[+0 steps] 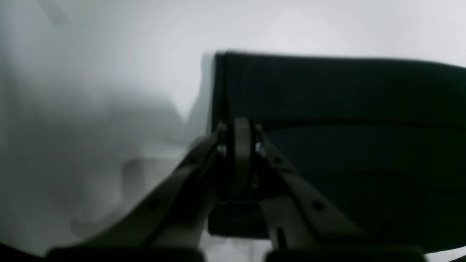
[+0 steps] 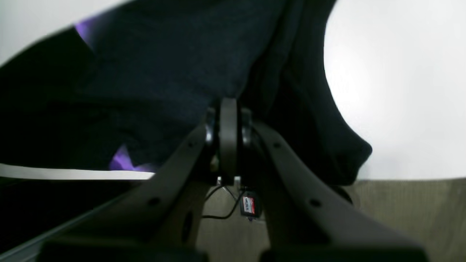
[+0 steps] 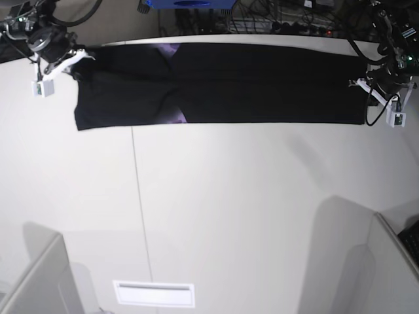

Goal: Fold the T-shirt properly
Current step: 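Lower the folded hem and open both grippers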

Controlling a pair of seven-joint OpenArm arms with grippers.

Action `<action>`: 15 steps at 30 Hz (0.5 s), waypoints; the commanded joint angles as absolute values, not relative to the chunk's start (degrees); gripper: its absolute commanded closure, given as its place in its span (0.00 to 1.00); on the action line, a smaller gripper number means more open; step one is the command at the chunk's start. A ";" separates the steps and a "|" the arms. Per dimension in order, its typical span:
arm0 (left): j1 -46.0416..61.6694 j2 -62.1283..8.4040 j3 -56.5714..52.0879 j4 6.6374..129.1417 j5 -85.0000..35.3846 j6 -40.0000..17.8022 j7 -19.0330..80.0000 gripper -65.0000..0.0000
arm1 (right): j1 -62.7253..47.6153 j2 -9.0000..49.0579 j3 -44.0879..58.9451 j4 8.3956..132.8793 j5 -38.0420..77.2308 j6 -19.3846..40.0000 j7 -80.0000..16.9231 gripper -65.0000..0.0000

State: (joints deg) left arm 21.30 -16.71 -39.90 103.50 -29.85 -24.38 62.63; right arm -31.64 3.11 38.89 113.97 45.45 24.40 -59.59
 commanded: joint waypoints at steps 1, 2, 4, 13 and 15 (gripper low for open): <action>21.23 -17.89 -40.22 104.13 -29.93 -24.48 61.85 1.00 | -31.69 3.65 39.16 114.77 46.37 24.31 -58.33 1.00; 21.23 -17.89 -40.22 104.13 -29.93 -24.48 61.85 1.00 | -31.69 3.65 39.16 114.77 46.37 24.31 -58.51 1.00; 21.23 -17.89 -40.22 104.13 -29.93 -24.48 61.85 1.00 | -31.60 3.65 39.52 114.77 46.37 24.22 -59.74 1.00; 21.23 -17.89 -40.84 104.48 -29.76 -24.22 61.85 0.95 | -31.60 3.65 39.69 114.77 46.64 24.22 -61.14 0.87; 21.67 -17.89 -40.84 104.84 -27.91 -24.22 61.85 0.81 | -31.60 3.65 39.78 114.86 46.64 24.22 -61.05 0.72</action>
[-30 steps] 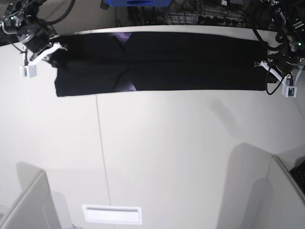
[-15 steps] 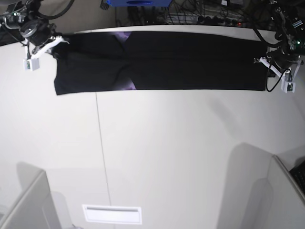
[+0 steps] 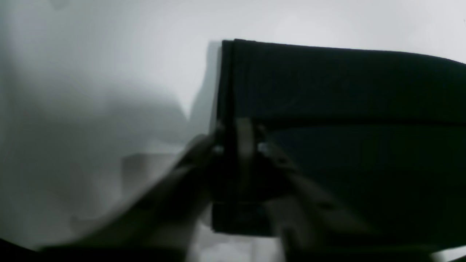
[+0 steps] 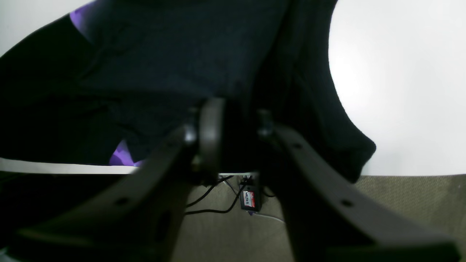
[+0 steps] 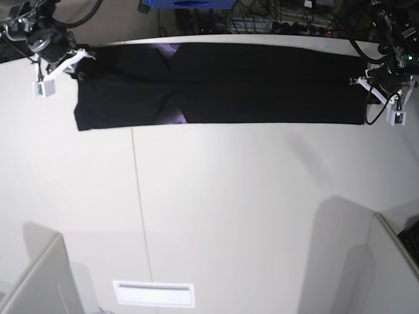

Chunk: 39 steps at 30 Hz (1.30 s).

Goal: Fold the T-shirt properly
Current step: 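Lower the folded hem and open both grippers, then grasp both ends of the folded strip and pull it flat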

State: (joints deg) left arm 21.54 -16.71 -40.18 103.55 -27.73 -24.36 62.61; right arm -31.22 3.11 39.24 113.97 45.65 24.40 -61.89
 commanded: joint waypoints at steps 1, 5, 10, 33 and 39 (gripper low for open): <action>21.85 -17.89 -40.75 105.19 -27.03 -24.22 61.76 0.75 | -31.60 3.65 39.78 114.86 46.64 24.22 -61.05 0.67; 21.76 -17.71 -40.75 107.03 -26.33 -24.40 61.76 0.64 | -31.52 2.77 41.80 114.86 46.73 24.31 -60.97 0.66; 21.58 -17.63 -41.01 110.20 -26.33 -24.40 61.76 0.64 | -30.02 0.66 46.73 115.21 49.45 27.91 -60.88 0.66; 18.24 -11.56 -42.59 106.68 -28.62 -24.22 61.85 1.00 | -20.44 0.57 37.05 105.01 34.95 33.98 -60.88 1.00; 17.71 -10.59 -36.97 99.03 -18.77 -24.40 60.18 1.00 | -19.47 0.75 36.62 99.03 30.64 33.98 -56.31 1.00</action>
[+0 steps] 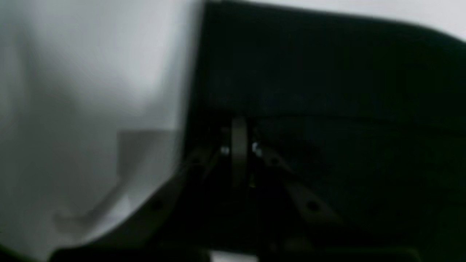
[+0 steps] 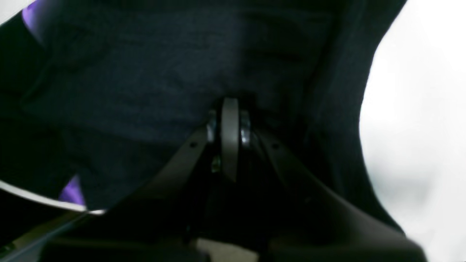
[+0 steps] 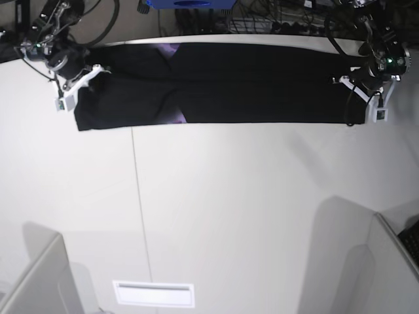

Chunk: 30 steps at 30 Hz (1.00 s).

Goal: Fold the T-shirt properly
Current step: 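Grasp both ends of the folded strip and pull it flat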

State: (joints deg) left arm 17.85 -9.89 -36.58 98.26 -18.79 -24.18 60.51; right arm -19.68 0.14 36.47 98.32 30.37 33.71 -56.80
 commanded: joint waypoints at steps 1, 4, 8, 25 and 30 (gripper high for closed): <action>17.71 -10.59 -35.74 97.27 -17.89 -24.40 58.51 1.00 | -19.38 0.75 36.62 98.15 29.76 33.98 -55.69 1.00; 17.71 -10.51 -33.89 93.76 -17.36 -24.22 54.02 1.00 | -18.24 0.84 36.62 95.43 28.88 33.98 -54.73 1.00; 15.87 -10.33 -33.63 92.62 -17.36 -24.22 52.44 1.00 | -16.13 1.71 36.62 92.09 28.79 33.98 -51.91 1.00; 9.10 -10.33 -34.24 109.05 -17.80 -24.22 62.73 1.00 | -10.24 3.21 36.70 93.32 28.97 33.71 -51.74 1.00; 10.51 -9.80 -40.40 111.08 -23.08 -24.48 62.64 1.00 | -11.38 2.51 36.70 99.65 29.23 33.98 -51.74 1.00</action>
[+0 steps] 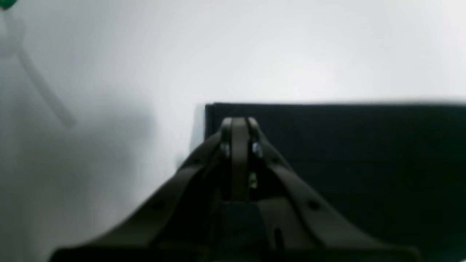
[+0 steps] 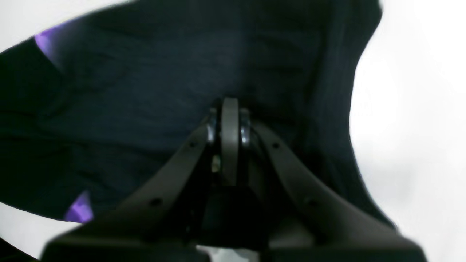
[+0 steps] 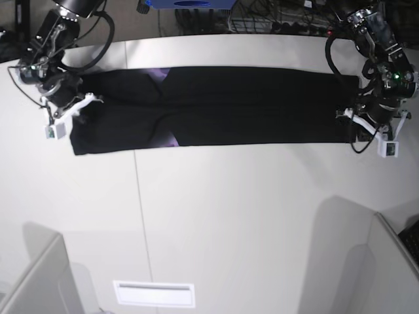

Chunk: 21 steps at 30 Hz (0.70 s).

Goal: Fold the T-shirt properly
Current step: 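Grasp both ends of the folded strip and pull it flat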

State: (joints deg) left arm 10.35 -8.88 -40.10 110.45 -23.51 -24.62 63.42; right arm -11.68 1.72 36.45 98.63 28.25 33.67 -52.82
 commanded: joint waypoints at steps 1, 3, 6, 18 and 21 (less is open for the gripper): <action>10.77 -9.80 -43.03 110.37 -26.77 -24.57 62.64 1.00 | -12.00 2.42 36.70 101.67 29.32 34.07 -51.74 1.00; 11.38 -9.89 -47.96 108.26 -34.42 -24.57 62.73 1.00 | -12.97 1.63 36.70 105.45 29.32 34.07 -51.74 1.00; 12.62 -12.44 -52.79 102.99 -43.91 -24.57 62.64 1.00 | -14.37 0.48 36.70 110.37 29.32 34.07 -51.74 1.00; 11.82 -13.14 -52.62 89.63 -47.69 -24.57 62.20 0.26 | -14.55 0.40 33.01 111.16 29.32 34.07 -51.74 1.00; 10.77 -13.41 -49.63 86.29 -47.16 -24.57 62.20 0.29 | -14.55 0.40 31.78 111.16 29.32 34.07 -51.74 1.00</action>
State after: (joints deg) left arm 10.76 -12.38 -49.17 85.45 -46.50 -24.25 62.85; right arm -15.00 -0.01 31.79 110.24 28.21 33.91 -53.01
